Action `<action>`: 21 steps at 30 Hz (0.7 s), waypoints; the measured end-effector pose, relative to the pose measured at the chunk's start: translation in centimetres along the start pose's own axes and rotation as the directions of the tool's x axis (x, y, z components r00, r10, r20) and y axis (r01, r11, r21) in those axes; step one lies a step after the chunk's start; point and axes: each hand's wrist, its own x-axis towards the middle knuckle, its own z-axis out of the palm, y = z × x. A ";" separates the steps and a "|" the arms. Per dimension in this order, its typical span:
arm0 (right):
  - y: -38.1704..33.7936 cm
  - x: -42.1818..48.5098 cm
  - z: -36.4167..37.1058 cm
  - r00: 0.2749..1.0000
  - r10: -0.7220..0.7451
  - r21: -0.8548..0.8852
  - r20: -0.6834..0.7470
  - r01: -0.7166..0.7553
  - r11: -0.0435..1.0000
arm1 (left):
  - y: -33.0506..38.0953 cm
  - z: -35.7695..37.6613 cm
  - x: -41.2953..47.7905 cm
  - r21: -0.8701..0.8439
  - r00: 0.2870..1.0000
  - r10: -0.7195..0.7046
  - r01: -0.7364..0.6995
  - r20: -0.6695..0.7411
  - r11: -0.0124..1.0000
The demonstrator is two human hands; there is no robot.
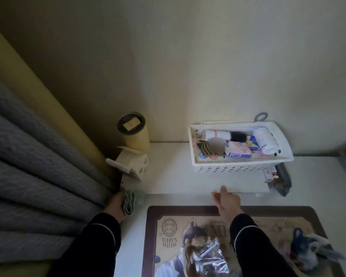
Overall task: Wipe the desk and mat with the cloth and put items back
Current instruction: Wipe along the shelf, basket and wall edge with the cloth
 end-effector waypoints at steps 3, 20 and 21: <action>0.3 -0.2 0.2 1.000 0.009 -0.032 0.009 -0.008 0.999 | -0.5 -0.7 1.3 0.012 0.999 0.004 -0.005 0.035 1.000; 8.9 -6.7 15.3 0.540 -0.203 -0.520 0.817 0.842 0.147 | 0.2 -2.4 1.6 0.004 0.988 -0.042 0.042 0.146 0.999; 8.9 -6.8 15.7 0.535 -0.245 -0.518 0.808 0.844 0.136 | 0.2 -2.4 1.4 0.019 0.994 -0.005 0.003 0.111 1.000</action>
